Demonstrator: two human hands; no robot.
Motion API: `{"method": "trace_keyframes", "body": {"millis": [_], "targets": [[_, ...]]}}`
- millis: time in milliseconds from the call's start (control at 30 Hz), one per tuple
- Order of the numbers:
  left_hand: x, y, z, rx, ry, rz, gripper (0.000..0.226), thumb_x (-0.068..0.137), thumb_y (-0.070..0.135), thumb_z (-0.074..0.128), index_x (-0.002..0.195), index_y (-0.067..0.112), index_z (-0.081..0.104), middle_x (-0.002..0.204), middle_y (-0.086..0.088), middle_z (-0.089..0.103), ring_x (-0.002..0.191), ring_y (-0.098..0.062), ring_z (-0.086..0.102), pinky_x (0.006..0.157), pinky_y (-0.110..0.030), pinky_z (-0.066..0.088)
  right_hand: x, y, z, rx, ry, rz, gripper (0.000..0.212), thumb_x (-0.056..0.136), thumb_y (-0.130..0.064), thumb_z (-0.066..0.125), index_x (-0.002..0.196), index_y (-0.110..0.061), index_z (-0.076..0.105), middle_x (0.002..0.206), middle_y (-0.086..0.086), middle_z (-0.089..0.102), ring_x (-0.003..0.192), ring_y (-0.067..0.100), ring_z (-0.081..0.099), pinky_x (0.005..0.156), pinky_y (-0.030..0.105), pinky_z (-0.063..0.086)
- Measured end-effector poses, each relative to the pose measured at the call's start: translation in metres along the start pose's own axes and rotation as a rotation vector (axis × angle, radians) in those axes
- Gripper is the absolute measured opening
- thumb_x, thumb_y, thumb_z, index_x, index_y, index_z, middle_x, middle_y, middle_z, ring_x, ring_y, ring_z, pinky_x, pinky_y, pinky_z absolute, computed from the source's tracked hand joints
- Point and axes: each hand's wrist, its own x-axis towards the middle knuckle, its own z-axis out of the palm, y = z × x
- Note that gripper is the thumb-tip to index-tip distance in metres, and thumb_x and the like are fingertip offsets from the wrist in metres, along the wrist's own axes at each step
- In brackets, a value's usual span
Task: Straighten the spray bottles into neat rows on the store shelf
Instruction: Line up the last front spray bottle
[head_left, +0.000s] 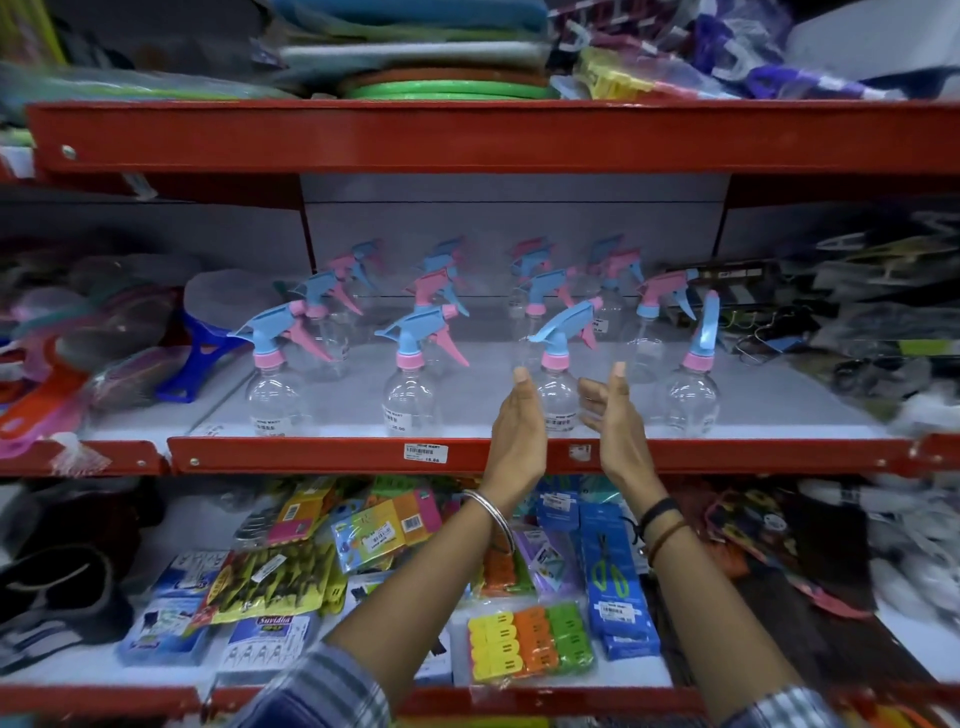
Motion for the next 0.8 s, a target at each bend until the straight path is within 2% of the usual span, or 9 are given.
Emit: {"method": "trace_keyframes", "body": {"millis": [67,167,267,367,433,533,667,733,800], "targets": [[0.004,0.003,0.000,0.012,0.028,-0.015,0.078,0.085,0.065,0.002,0.145,0.022,0.029,0.153,-0.001,0.031,0.141,-0.021,0.028,0.111,-0.031,0.018,-0.002,0.002,0.002,0.010,0.030,-0.014,0.076,0.087,-0.067,0.012,0.124,-0.015,0.054,0.131,0.006,0.056,0.111,0.020,0.055,0.076,0.025,0.041],[0.009,0.005,0.001,0.013,0.056,-0.040,0.081,0.085,0.066,0.001,0.144,0.019,0.032,0.152,-0.005,0.033,0.139,-0.022,0.030,0.110,-0.032,0.020,-0.004,0.003,0.006,-0.019,0.066,-0.045,0.085,0.074,-0.082,0.010,0.114,-0.023,0.057,0.126,0.007,0.059,0.110,0.023,0.057,0.090,0.038,0.044],[0.014,0.005,0.001,0.027,0.073,-0.070,0.085,0.083,0.068,0.000,0.144,0.018,0.031,0.152,-0.006,0.034,0.139,-0.022,0.031,0.110,-0.033,0.020,-0.008,0.002,0.009,-0.009,0.090,-0.049,0.092,0.068,-0.086,0.010,0.114,-0.023,0.058,0.125,0.007,0.057,0.112,0.024,0.055,0.100,0.049,0.042],[0.017,0.006,0.002,0.028,0.091,-0.068,0.084,0.084,0.067,0.000,0.144,0.016,0.031,0.149,-0.008,0.039,0.131,-0.017,0.039,0.107,-0.032,0.023,-0.012,0.002,0.011,-0.005,0.099,-0.058,0.098,0.067,-0.087,0.010,0.121,-0.019,0.056,0.126,0.009,0.055,0.115,0.024,0.053,0.102,0.051,0.040],[0.019,0.005,0.001,0.042,0.094,-0.069,0.086,0.084,0.067,0.000,0.143,0.015,0.032,0.148,-0.010,0.040,0.133,-0.022,0.039,0.108,-0.033,0.024,-0.013,0.003,0.010,-0.021,0.098,-0.070,0.103,0.065,-0.089,0.008,0.121,-0.018,0.056,0.126,0.009,0.055,0.114,0.023,0.053,0.102,0.049,0.040],[0.020,0.003,0.005,0.031,0.145,-0.056,0.083,0.085,0.066,0.002,0.142,0.015,0.035,0.149,-0.008,0.039,0.136,-0.023,0.036,0.111,-0.036,0.022,-0.016,0.003,0.004,-0.016,0.104,-0.100,0.090,0.075,-0.080,0.010,0.121,-0.017,0.056,0.127,0.007,0.056,0.115,0.020,0.053,0.103,0.047,0.040],[-0.004,-0.006,0.029,-0.018,0.350,0.280,0.051,0.096,0.047,0.017,0.126,0.018,0.045,0.137,0.004,0.040,0.129,-0.001,0.034,0.113,-0.029,0.025,-0.022,0.007,-0.024,0.066,0.262,-0.317,0.070,0.082,-0.074,0.017,0.111,-0.023,0.056,0.114,0.005,0.060,0.108,0.017,0.057,0.092,0.032,0.044],[-0.019,-0.012,0.045,-0.025,0.301,0.420,0.048,0.095,0.044,0.019,0.125,0.019,0.046,0.134,0.006,0.040,0.127,0.008,0.032,0.108,-0.015,0.023,-0.019,0.011,-0.047,0.079,0.370,-0.426,0.061,0.083,-0.073,0.019,0.106,-0.031,0.055,0.112,0.007,0.060,0.103,0.017,0.056,0.086,0.027,0.043],[-0.025,-0.014,0.063,-0.037,0.166,0.433,0.045,0.094,0.041,0.020,0.126,0.021,0.045,0.137,0.005,0.041,0.130,0.004,0.032,0.109,-0.016,0.023,-0.010,0.015,-0.072,0.091,0.479,-0.468,0.047,0.087,-0.068,0.021,0.102,-0.038,0.054,0.112,0.009,0.059,0.103,0.018,0.055,0.085,0.028,0.043]]}}
